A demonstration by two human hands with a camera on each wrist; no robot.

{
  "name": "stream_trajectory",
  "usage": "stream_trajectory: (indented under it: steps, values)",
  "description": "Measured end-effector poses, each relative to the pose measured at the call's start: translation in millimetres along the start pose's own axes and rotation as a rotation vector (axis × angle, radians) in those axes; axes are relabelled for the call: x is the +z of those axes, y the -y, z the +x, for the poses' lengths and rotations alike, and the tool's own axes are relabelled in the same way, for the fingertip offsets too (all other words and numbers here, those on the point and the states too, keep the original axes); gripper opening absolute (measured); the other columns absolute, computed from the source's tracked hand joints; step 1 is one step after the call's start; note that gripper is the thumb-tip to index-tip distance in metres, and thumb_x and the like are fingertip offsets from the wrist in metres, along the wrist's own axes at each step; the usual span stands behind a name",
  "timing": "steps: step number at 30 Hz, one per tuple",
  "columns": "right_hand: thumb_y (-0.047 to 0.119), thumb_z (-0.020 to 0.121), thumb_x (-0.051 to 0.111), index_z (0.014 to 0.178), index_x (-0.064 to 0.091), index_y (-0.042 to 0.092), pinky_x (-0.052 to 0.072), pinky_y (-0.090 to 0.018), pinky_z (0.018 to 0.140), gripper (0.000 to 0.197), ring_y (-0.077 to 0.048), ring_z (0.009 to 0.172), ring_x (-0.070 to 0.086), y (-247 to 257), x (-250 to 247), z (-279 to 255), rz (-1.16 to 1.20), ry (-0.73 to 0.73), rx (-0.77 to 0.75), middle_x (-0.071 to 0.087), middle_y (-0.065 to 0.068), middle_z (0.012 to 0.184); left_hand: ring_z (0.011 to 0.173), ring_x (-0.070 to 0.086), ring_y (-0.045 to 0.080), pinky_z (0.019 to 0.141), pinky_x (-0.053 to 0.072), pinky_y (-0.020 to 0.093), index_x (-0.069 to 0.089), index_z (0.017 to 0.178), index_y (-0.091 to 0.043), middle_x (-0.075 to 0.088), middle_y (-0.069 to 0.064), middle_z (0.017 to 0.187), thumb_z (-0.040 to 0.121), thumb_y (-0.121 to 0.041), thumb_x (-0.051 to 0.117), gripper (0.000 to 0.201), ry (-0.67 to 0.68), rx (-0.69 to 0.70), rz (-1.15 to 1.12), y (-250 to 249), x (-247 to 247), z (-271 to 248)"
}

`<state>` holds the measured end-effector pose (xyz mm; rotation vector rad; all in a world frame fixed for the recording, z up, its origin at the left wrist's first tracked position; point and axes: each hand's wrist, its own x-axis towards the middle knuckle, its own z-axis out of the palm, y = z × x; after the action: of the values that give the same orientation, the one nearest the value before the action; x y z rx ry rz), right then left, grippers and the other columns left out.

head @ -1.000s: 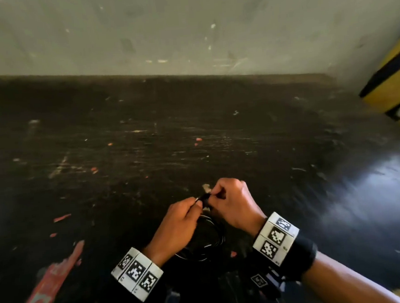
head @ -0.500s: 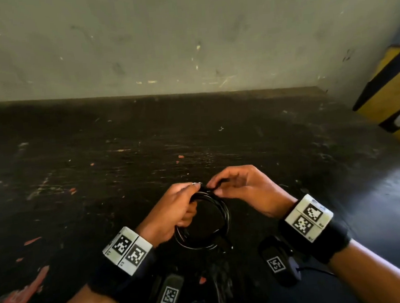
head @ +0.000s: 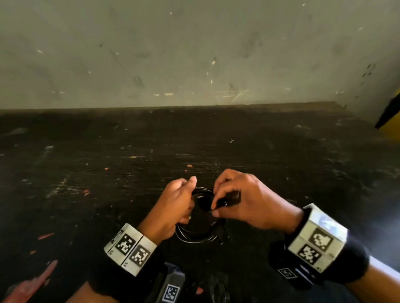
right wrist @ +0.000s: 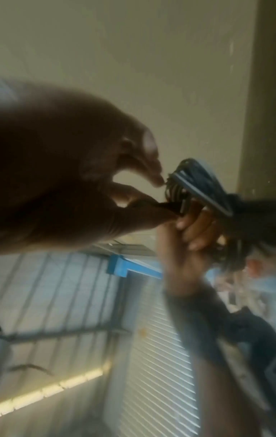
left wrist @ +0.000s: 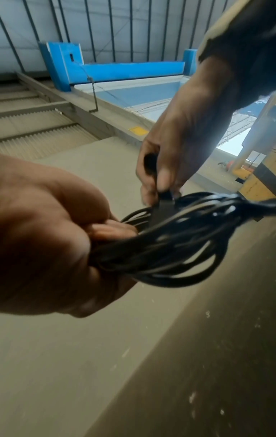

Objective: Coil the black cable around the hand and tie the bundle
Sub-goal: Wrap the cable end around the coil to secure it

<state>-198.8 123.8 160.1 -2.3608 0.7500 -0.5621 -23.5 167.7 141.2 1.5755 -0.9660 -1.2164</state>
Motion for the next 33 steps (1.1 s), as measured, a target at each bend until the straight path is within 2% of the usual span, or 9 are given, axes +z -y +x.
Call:
stream_trajectory:
  steps: [3, 7, 10, 12, 17, 21, 26, 29, 33]
  values:
    - [0.018, 0.076, 0.075, 0.084, 0.072, 0.025, 0.037, -0.009, 0.09, 0.011, -0.001, 0.112, 0.048, -6, 9, 6, -0.098, -0.041, -0.021, 0.053, 0.009, 0.121, 0.038, 0.032, 0.004, 0.036, 0.024, 0.019, 0.049, 0.089, -0.015, 0.038, -0.004, 0.055, 0.097, -0.037, 0.043, 0.024, 0.018, 0.025, 0.022, -2, 0, -6]
    - [0.008, 0.078, 0.072, 0.085, 0.071, 0.017, 0.048, -0.011, 0.076, 0.011, -0.003, 0.086, 0.062, -11, 23, 7, -0.085, -0.189, -0.154, 0.067, 0.003, 0.093, 0.042, 0.044, 0.009, 0.044, 0.038, 0.025, 0.052, 0.094, -0.012, 0.049, 0.0, 0.056, 0.094, -0.038, 0.05, 0.026, 0.011, 0.08, -0.029, -5, -3, -8]
    - [0.005, 0.075, 0.074, 0.081, 0.073, 0.017, 0.044, -0.006, 0.074, 0.013, 0.002, 0.082, 0.061, -19, 25, 6, -0.066, -0.397, -0.124, 0.064, 0.011, 0.084, 0.067, 0.064, 0.021, 0.075, 0.052, 0.04, 0.059, 0.102, -0.011, 0.066, 0.008, 0.071, 0.091, -0.04, 0.054, 0.031, -0.006, 0.129, -0.02, 0, -8, -12]
    - [0.004, 0.073, 0.076, 0.08, 0.074, 0.017, 0.043, -0.003, 0.073, 0.014, 0.003, 0.082, 0.061, -21, 25, 7, -0.047, -0.5, -0.09, 0.062, 0.013, 0.081, 0.076, 0.065, 0.021, 0.082, 0.049, 0.039, 0.063, 0.102, -0.012, 0.067, 0.008, 0.073, 0.091, -0.043, 0.05, 0.036, -0.001, 0.128, -0.067, 7, -10, -17]
    - [0.007, 0.075, 0.075, 0.082, 0.073, 0.018, 0.043, -0.004, 0.075, 0.014, 0.002, 0.086, 0.062, -21, 29, 1, -0.07, -0.427, -0.101, 0.064, 0.011, 0.089, 0.059, 0.05, 0.014, 0.069, 0.047, 0.035, 0.061, 0.091, -0.006, 0.047, 0.001, 0.062, 0.096, -0.04, 0.044, 0.038, -0.018, 0.094, -0.308, 9, -4, -16]
    - [0.016, 0.077, 0.073, 0.084, 0.072, 0.02, 0.048, -0.027, 0.09, 0.008, -0.014, 0.113, 0.056, -19, 25, -2, -0.298, -0.331, -0.121, 0.062, -0.002, 0.123, 0.048, 0.04, 0.007, 0.052, 0.041, 0.025, 0.057, 0.093, -0.007, 0.04, -0.004, 0.057, 0.096, -0.035, 0.046, 0.03, 0.004, 0.126, -0.226, 6, -1, -12]
    - [0.013, 0.079, 0.068, 0.088, 0.07, 0.02, 0.052, -0.028, 0.082, 0.012, -0.017, 0.101, 0.06, -17, 23, 1, -0.434, -0.199, -0.225, 0.063, -0.002, 0.114, 0.049, 0.04, 0.008, 0.046, 0.036, 0.023, 0.058, 0.092, -0.009, 0.044, -0.001, 0.06, 0.097, -0.033, 0.046, 0.027, 0.046, 0.098, -0.196, 4, 8, -11]
    - [0.01, 0.079, 0.065, 0.091, 0.069, 0.018, 0.055, -0.031, 0.074, 0.014, -0.015, 0.095, 0.062, -19, 23, 0, -0.411, -0.222, -0.243, 0.063, -0.002, 0.109, 0.053, 0.045, 0.011, 0.046, 0.038, 0.023, 0.059, 0.102, -0.005, 0.049, 0.007, 0.07, 0.095, -0.038, 0.048, 0.035, 0.02, 0.073, -0.198, 5, 11, -9]
    - [0.015, 0.081, 0.059, 0.09, 0.068, 0.016, 0.057, -0.034, 0.066, 0.013, -0.016, 0.09, 0.062, -18, 24, -2, -0.405, -0.249, -0.262, 0.062, -0.003, 0.107, 0.048, 0.043, 0.007, 0.051, 0.043, 0.025, 0.06, 0.1, -0.008, 0.045, -0.003, 0.056, 0.088, -0.046, 0.056, 0.04, 0.007, 0.014, -0.174, 6, 12, -7]
